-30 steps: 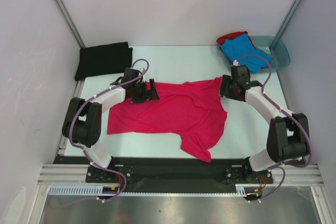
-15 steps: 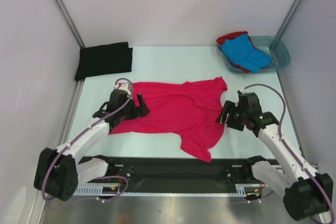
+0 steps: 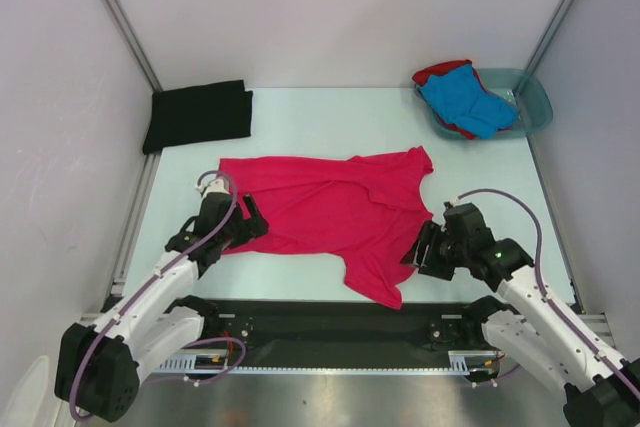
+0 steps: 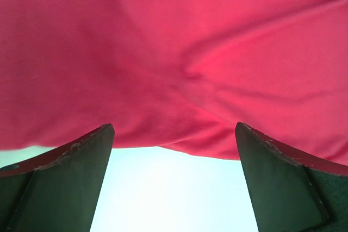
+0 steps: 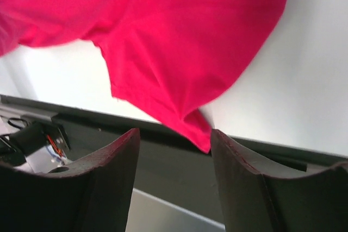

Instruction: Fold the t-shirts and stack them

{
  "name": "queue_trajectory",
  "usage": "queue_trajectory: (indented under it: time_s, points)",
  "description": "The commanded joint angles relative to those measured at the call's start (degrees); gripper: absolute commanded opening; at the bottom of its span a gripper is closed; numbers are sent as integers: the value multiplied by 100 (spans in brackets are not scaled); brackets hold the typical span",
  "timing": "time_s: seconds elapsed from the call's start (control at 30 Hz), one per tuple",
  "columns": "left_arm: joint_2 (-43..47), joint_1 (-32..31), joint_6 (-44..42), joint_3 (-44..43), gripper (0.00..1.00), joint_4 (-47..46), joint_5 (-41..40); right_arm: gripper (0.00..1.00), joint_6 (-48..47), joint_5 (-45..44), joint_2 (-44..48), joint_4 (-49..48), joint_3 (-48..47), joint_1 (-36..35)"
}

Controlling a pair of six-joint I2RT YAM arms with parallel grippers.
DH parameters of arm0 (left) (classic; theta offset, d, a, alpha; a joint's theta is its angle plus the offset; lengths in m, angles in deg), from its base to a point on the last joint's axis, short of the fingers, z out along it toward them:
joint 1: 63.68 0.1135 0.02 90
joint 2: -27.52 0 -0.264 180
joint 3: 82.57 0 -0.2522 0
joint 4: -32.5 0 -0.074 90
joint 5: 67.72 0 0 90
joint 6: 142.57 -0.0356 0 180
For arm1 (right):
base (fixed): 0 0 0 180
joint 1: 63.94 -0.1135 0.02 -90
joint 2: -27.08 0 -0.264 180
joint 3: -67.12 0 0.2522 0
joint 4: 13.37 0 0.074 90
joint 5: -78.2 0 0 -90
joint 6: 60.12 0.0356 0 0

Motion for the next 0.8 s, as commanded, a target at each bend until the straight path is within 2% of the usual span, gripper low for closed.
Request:
queue_trajectory:
  time_s: [0.0,0.27,0.5,0.77]
  points:
    - [180,-16,193,64,100,394,-652,60,649,-289,-49,133,133,-389]
    - [374,-16,-1,2,100,755,-1171,59,1239,-1187,-848,10,116,-2068]
    - [269,-16,25,46,100,711,-1417,59,1520,-1794,-1191,1,247,-2508]
    - [23,-16,298,-15,100,948,-1549,60,1415,-1662,-1649,-306,256,-2623]
